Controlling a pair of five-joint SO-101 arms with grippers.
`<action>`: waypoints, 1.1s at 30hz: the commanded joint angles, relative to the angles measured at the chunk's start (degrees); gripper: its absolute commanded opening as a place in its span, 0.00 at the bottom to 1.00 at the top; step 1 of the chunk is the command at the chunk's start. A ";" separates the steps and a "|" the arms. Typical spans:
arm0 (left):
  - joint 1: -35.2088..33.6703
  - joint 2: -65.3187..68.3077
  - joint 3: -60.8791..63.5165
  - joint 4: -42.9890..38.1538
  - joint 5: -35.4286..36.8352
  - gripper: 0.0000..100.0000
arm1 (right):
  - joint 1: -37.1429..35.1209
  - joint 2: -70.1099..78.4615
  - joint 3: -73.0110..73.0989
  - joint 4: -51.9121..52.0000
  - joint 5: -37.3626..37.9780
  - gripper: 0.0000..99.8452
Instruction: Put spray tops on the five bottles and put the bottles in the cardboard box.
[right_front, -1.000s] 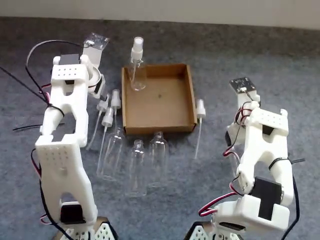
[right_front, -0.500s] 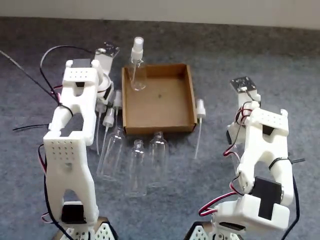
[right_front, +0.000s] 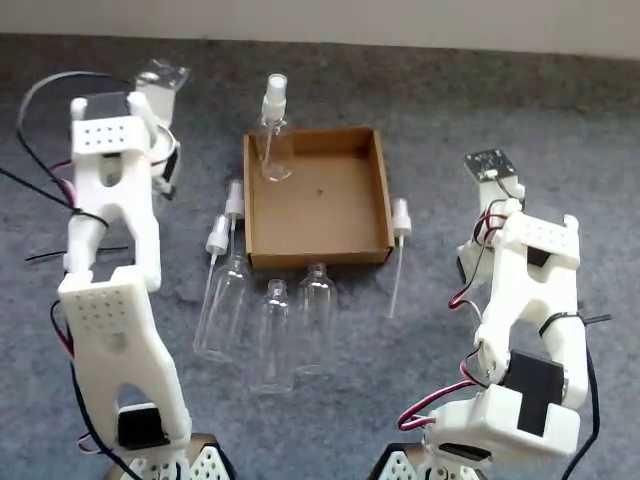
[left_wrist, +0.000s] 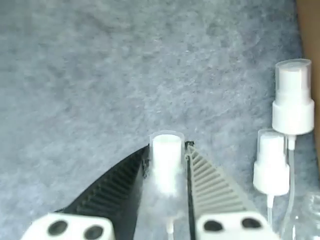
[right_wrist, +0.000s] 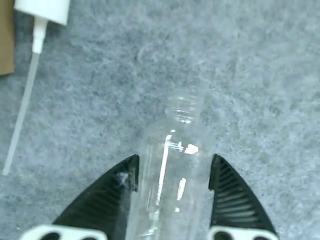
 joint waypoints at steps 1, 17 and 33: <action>-1.45 -7.87 -5.85 5.36 0.18 0.03 | 0.57 -0.22 -3.47 2.24 0.62 0.23; -1.10 -17.10 -5.76 8.44 0.18 0.04 | -1.45 0.13 -0.31 0.48 0.62 0.15; -0.40 -34.42 -1.36 9.76 3.08 0.04 | 0.22 -8.22 -5.41 0.48 -9.67 0.01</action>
